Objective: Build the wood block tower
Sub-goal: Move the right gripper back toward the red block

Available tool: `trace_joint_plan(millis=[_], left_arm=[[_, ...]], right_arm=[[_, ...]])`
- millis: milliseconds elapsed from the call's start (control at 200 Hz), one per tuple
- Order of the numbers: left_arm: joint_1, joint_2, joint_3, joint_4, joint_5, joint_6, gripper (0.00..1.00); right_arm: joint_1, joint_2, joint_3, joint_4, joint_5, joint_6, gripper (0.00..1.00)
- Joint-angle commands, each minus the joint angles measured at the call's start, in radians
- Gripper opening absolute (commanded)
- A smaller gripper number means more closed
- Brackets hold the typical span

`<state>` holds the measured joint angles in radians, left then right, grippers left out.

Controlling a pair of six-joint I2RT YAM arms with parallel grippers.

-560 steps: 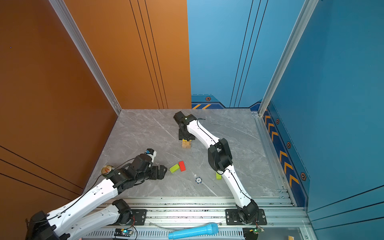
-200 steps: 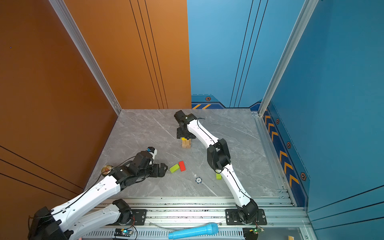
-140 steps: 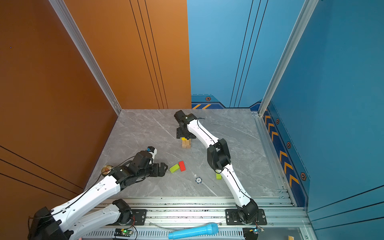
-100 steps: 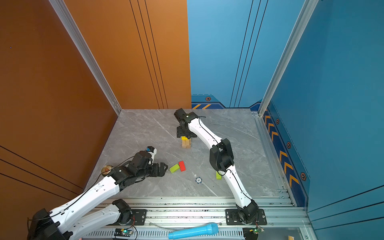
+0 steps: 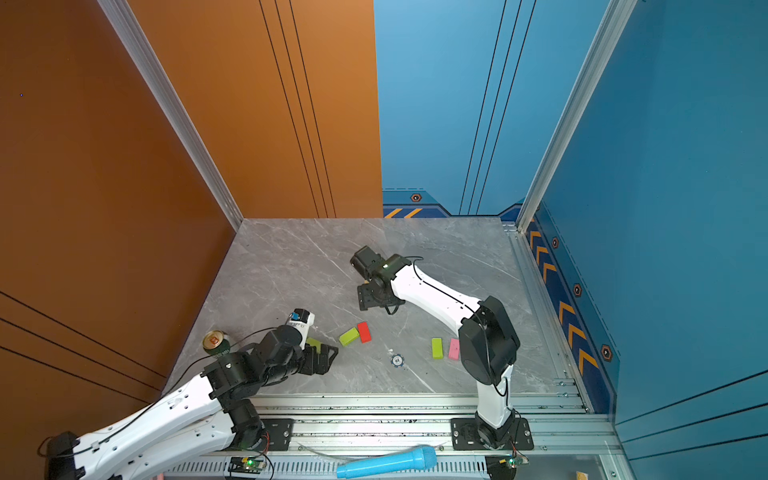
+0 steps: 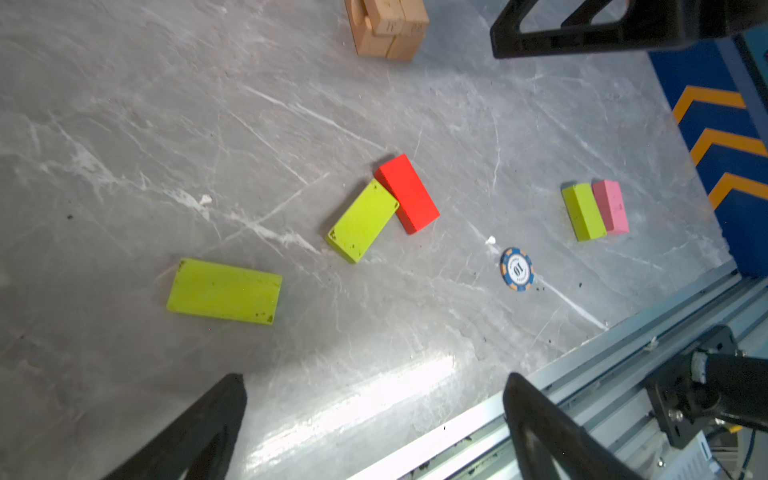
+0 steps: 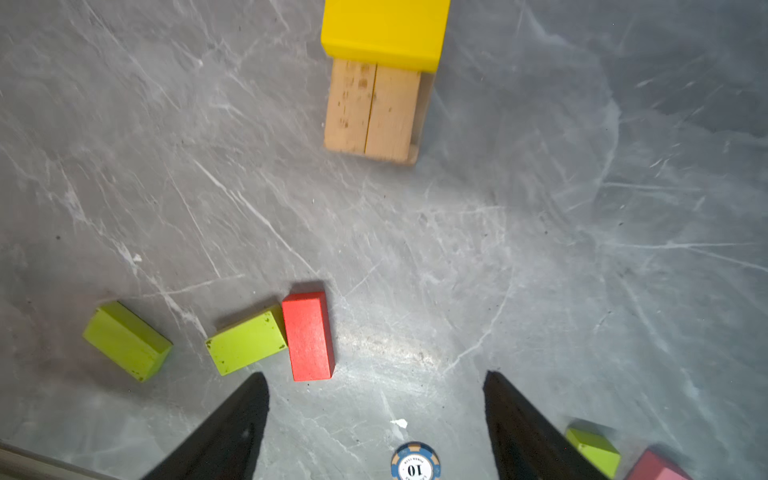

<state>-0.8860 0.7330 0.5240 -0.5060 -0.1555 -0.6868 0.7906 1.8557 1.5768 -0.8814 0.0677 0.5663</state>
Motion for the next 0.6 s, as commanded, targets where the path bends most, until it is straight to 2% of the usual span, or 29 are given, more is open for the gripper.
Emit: trace_joint_plan(millis=[0,155,325,471,596], left_arm=[[-0.104,-0.024,-0.033,-0.054,-0.137,-0.094,0.98],[-0.261,-0.033,-0.059,-0.068,-0.242,-0.173,0.98],[-0.385,-0.022,-0.076,-0.075,-0.323,-0.247,0.99],[-0.452,-0.012,-0.078,-0.082,-0.375,-0.288,0.99],[-0.462,-0.004,-0.078,-0.083,-0.386,-0.298,0.99]], right_arm=[[0.031,-0.073,-0.125,0.117,0.020,0.043,0.82],[0.081,-0.116,-0.259,0.207,0.025,0.075,0.82],[0.123,-0.093,-0.313,0.265,0.023,0.089,0.82],[0.140,-0.052,-0.297,0.274,0.023,0.083,0.82],[0.141,-0.011,-0.262,0.269,0.021,0.074,0.81]])
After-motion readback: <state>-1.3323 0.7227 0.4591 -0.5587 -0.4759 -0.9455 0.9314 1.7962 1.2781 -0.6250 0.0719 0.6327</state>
